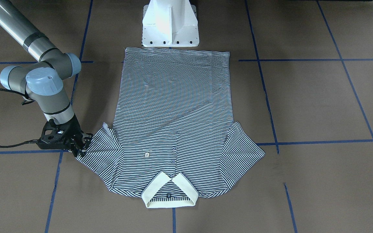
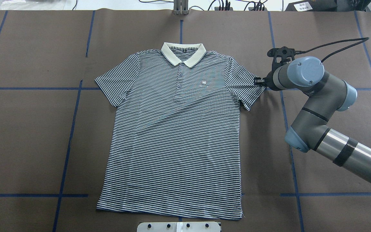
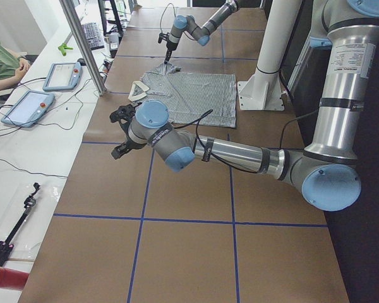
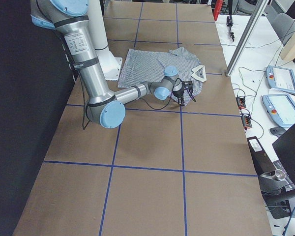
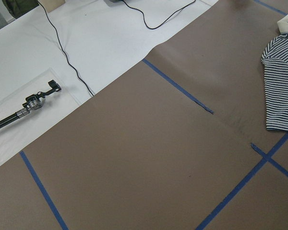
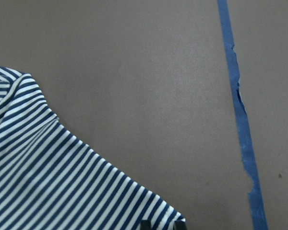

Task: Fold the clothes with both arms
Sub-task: 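Move the right gripper toward the sleeve nearest it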

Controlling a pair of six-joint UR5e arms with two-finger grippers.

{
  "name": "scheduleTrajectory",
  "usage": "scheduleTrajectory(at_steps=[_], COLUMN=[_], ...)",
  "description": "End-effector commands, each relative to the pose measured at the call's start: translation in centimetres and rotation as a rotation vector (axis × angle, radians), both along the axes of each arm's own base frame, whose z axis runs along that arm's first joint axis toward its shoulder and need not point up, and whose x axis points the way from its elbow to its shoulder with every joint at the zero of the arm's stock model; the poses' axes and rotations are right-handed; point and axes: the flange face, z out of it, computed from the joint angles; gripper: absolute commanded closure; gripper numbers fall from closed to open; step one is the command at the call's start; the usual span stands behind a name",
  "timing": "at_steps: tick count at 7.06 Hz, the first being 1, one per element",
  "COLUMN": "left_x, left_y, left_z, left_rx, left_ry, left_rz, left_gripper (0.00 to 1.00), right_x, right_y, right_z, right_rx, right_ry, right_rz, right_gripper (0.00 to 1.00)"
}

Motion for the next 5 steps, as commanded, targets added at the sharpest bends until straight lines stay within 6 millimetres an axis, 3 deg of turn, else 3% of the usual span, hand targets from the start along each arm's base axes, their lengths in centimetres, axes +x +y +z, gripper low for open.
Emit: scheduleTrajectory(at_steps=[1, 3, 4, 5], left_x=[0.0, 0.0, 0.0, 0.0], left_y=[0.0, 0.1, 0.1, 0.0], left_z=[0.0, 0.1, 0.1, 0.1], left_rx=[0.0, -0.002, -0.002, -0.003], left_ry=[0.001, 0.001, 0.001, 0.001], left_rz=[0.001, 0.001, 0.001, 0.001], left_gripper=[0.0, 0.0, 0.0, 0.0], right_x=[-0.3, -0.9, -1.4, -2.1], right_y=[-0.3, -0.9, -1.8, -1.4], right_z=[-1.5, -4.5, -8.3, -12.9], right_rx=[0.012, 0.014, 0.001, -0.078], right_ry=[-0.015, -0.023, 0.015, 0.017], right_rz=[0.001, 0.015, 0.041, 0.121], right_gripper=[1.0, 1.0, 1.0, 1.0])
